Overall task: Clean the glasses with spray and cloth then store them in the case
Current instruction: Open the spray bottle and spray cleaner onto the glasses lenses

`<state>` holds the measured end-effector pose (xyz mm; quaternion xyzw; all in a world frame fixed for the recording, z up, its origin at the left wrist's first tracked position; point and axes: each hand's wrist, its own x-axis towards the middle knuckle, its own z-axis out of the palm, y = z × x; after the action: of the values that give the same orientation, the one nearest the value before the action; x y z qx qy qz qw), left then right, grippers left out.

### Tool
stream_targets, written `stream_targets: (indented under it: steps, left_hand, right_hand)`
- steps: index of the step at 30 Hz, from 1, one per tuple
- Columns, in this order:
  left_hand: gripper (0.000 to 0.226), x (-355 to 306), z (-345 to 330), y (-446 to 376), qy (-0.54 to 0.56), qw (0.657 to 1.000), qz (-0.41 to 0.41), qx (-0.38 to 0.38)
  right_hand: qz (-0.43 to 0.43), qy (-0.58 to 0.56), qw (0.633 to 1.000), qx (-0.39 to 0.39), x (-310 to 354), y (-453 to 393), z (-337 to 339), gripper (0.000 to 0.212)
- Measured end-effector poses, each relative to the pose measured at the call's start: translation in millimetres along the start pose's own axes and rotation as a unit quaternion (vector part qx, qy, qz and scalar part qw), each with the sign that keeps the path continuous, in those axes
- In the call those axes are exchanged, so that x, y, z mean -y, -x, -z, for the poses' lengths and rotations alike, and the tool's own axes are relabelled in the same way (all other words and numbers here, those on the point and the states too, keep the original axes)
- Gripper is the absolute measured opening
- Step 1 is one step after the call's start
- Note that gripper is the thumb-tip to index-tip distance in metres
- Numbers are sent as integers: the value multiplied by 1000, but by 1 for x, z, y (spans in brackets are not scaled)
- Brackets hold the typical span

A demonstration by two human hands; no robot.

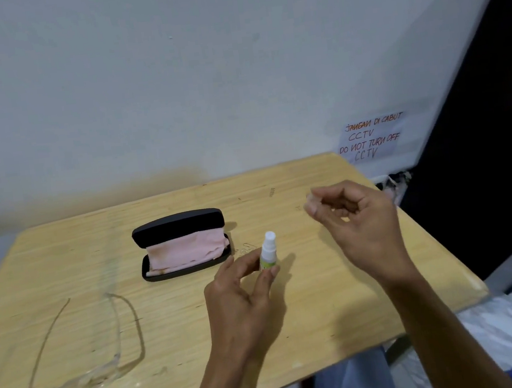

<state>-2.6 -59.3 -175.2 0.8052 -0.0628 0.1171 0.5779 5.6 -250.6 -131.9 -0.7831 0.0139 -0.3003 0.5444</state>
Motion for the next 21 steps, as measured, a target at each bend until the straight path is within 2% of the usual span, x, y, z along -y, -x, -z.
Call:
stream_targets:
  steps: [4,10,18,21]
  left_hand:
    - [27,5,-5,-2,13,1000,18,5]
    - [32,8,-8,2,27,999,35,15]
    - [31,9,-10,4,31,998,44,22]
    - [30,8,-10,5,35,998,48,22]
  right_hand:
    - [-61,136,989,-26,-44,29,0,6]
    - [-41,231,972,-10,-71,42,2,10]
    - [-43,237,970,3,-80,43,0,14]
    - [-5,247,969,-6,-79,45,1,17]
